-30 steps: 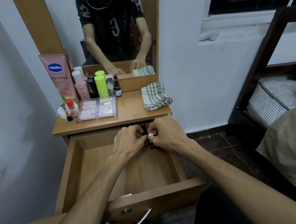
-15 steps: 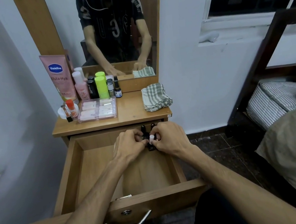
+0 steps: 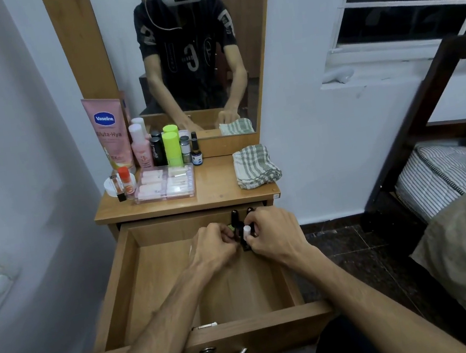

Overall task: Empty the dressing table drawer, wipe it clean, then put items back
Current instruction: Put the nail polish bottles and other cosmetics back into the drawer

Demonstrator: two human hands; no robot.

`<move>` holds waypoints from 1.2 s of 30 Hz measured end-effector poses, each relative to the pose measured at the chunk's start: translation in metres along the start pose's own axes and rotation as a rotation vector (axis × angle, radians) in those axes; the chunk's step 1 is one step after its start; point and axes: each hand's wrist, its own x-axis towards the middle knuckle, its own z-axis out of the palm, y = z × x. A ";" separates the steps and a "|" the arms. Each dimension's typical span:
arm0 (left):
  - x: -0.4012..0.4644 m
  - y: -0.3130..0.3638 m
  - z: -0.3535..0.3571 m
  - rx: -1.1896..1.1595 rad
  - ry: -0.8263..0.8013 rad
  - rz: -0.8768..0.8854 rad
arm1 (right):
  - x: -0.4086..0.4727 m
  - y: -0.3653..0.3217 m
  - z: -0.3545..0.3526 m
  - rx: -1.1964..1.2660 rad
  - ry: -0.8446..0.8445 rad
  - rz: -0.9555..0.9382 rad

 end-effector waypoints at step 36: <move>0.124 0.064 -0.134 0.753 0.367 0.270 | 0.183 -0.055 -0.032 0.185 0.132 0.000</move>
